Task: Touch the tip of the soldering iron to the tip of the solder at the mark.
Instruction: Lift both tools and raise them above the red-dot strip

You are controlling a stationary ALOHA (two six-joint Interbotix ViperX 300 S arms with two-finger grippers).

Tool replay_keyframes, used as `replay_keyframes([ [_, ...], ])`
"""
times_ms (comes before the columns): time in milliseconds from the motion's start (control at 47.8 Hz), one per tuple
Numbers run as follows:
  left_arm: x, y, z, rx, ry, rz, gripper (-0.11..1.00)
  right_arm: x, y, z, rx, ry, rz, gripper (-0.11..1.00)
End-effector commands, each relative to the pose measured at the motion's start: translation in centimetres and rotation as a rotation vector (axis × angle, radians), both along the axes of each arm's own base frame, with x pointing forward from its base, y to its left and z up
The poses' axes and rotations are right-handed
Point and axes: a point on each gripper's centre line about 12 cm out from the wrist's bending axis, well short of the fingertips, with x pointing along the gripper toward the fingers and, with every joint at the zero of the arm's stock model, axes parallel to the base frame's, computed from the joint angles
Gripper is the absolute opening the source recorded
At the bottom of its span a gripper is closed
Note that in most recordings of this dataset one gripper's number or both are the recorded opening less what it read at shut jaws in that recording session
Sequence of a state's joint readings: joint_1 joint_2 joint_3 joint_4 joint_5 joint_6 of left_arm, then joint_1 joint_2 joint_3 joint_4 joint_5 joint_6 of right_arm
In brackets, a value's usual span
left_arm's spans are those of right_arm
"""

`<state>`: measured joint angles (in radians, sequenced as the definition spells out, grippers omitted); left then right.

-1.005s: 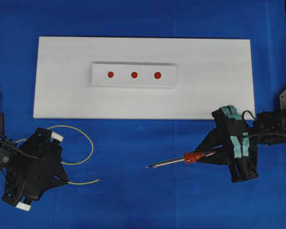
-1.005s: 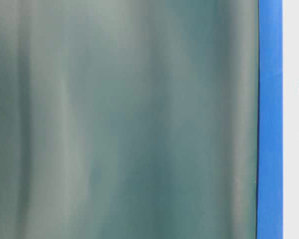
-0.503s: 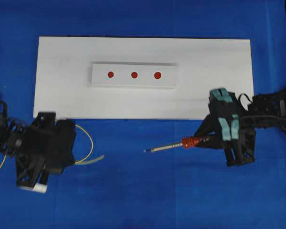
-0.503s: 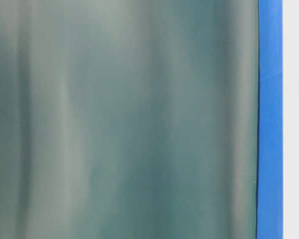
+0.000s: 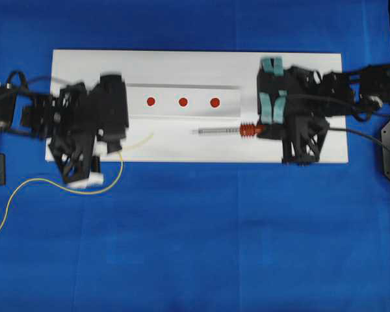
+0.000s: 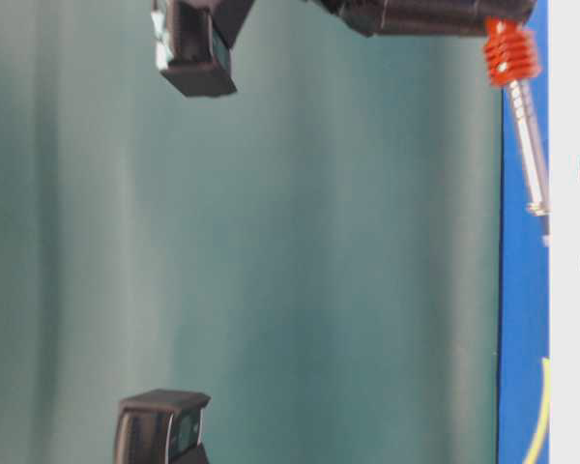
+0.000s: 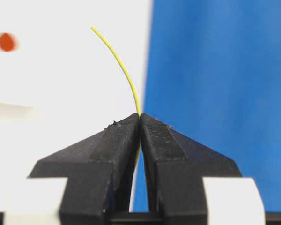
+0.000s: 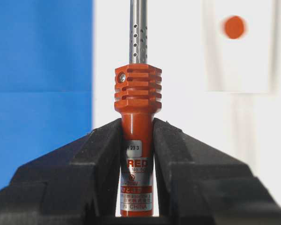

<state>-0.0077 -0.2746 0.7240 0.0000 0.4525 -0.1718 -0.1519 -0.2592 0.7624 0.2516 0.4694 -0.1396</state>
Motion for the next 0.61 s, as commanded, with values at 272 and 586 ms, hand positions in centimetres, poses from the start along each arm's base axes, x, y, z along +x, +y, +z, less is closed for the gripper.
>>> replay_keyframes([
  [272,1.4,3.7,1.5,0.064,-0.04,0.037,0.01,0.4,-4.2,1.3,-0.062,-0.02,-0.085,0.07],
  [586,1.1,4.6,1.3,0.066,-0.033,0.064,0.01,0.2,-4.2,1.2,-0.056,0.014,-0.079,0.07],
])
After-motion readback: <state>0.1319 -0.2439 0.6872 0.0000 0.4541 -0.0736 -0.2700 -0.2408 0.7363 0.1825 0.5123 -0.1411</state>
